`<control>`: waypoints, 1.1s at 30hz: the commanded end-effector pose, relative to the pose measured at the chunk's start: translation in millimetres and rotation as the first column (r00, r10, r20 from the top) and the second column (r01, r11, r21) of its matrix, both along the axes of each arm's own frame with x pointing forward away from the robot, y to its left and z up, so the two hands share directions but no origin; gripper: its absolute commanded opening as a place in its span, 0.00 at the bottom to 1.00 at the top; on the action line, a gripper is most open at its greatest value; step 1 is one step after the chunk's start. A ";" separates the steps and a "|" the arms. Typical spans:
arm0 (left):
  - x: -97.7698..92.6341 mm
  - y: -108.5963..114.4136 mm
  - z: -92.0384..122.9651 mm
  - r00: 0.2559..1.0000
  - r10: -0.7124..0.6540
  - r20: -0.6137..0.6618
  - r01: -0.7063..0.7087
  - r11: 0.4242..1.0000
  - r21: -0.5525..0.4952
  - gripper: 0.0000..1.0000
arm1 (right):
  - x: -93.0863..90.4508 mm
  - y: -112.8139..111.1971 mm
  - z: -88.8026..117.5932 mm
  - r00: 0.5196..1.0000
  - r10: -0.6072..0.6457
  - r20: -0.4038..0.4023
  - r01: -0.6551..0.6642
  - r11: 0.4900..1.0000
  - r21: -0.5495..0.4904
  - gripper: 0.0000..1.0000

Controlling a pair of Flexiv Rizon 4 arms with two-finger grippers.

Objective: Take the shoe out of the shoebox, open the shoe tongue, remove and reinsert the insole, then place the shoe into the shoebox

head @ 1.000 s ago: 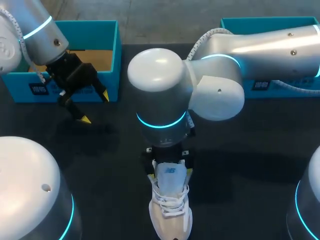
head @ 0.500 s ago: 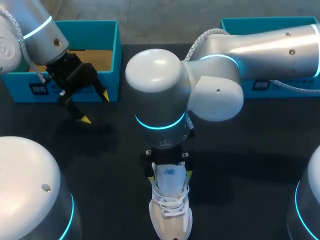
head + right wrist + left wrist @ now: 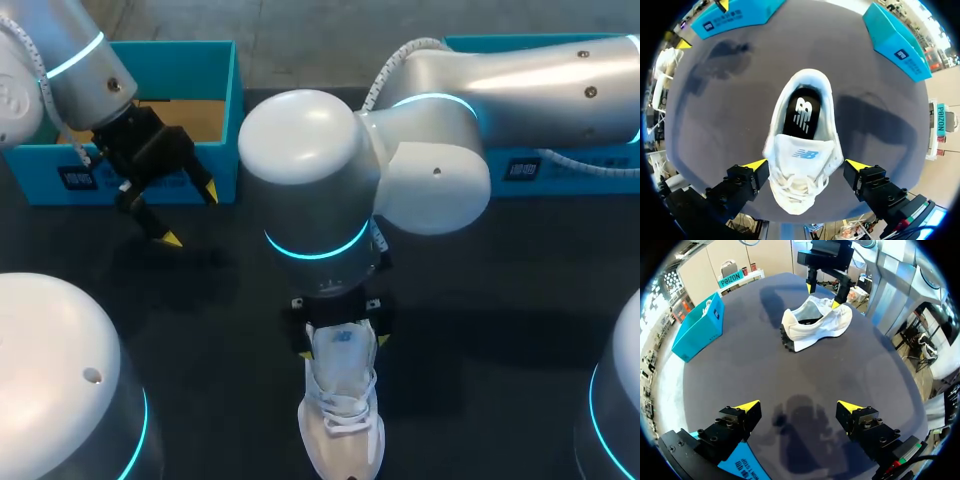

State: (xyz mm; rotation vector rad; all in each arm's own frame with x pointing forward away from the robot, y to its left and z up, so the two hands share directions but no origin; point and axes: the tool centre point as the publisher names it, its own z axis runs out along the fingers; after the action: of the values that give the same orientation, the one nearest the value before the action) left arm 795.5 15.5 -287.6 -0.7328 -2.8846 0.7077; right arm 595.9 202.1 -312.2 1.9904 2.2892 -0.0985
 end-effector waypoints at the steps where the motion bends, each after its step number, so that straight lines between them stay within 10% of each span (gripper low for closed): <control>1: -0.2 0.1 0.0 1.000 0.000 0.001 0.000 1.000 0.003 1.00 | -9.1 8.2 1.3 0.953 -0.297 0.058 0.297 0.955 0.003 1.00; 18: -0.2 0.1 0.0 1.000 0.000 0.001 0.000 1.000 0.003 1.00 | -48.7 13.3 19.6 0.945 -0.321 0.062 0.319 0.947 0.037 1.00; 21: -0.2 0.1 0.0 1.000 0.000 0.001 0.000 1.000 0.003 1.00 | -45.0 15.4 17.9 0.952 -0.299 0.065 0.296 0.953 0.060 0.53; 26: -0.2 0.1 0.0 1.000 0.000 0.001 0.000 1.000 0.003 1.00 | -33.8 15.0 11.6 0.957 -0.282 0.074 0.277 0.958 0.070 0.22; 33: -0.2 0.1 0.0 1.000 0.000 0.001 0.000 1.000 0.003 1.00 | -24.9 9.9 3.4 0.957 -0.282 0.063 0.277 0.958 0.072 0.12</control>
State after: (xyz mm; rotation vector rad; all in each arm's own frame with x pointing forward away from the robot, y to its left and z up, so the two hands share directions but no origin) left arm 795.5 15.6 -287.6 -0.7326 -2.8846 0.7077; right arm 574.2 213.3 -303.3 1.8951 2.3666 -0.0228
